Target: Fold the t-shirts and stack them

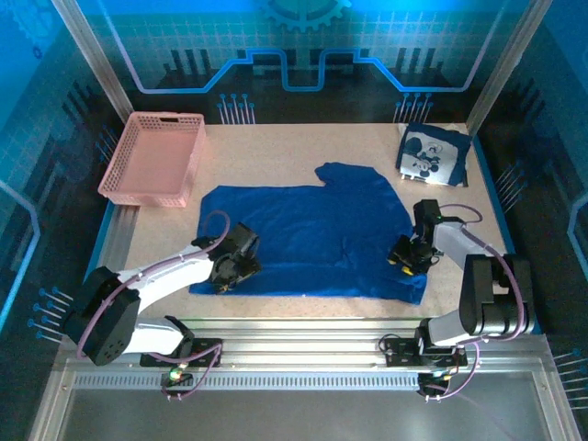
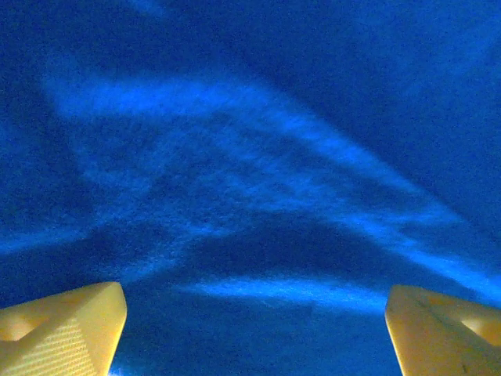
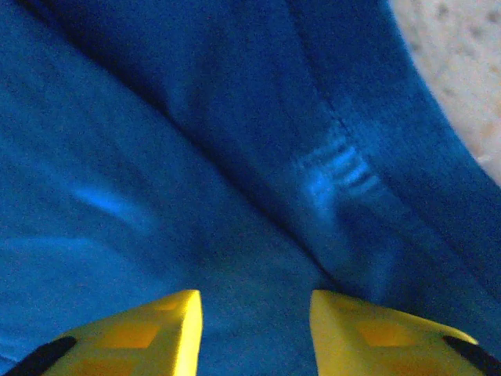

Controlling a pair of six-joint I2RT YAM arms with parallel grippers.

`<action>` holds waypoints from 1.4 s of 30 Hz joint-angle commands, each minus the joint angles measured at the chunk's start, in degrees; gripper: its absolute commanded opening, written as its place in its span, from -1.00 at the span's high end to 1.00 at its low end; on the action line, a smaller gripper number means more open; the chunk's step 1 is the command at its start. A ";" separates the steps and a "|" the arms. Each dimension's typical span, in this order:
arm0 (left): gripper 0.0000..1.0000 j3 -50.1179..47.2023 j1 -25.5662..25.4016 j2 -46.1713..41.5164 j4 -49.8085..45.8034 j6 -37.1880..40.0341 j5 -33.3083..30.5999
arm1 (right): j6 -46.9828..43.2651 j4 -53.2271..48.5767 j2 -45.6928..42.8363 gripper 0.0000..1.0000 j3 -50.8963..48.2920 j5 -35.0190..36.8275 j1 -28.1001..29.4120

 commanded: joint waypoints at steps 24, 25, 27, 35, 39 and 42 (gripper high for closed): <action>-0.74 48.51 29.38 30.65 -4.61 31.73 14.69 | -24.29 -13.15 48.72 -0.34 83.22 -1.89 8.60; -0.73 48.52 29.84 31.54 -4.06 31.72 14.68 | -24.53 -13.91 51.45 -0.34 85.94 -0.93 8.81; -0.71 48.27 30.45 33.04 -2.95 31.74 14.52 | -24.80 -14.48 55.71 -0.33 89.54 0.48 8.85; -0.64 46.47 31.18 37.97 -0.60 31.97 13.86 | -24.28 -14.09 64.28 -0.31 95.02 1.54 8.44; -0.63 45.76 31.56 39.12 0.12 31.66 12.53 | -24.58 -14.26 66.98 -0.30 97.18 2.21 8.37; -0.62 45.49 31.89 39.24 0.85 31.31 11.83 | -24.14 -14.52 68.32 -0.30 98.48 1.80 7.97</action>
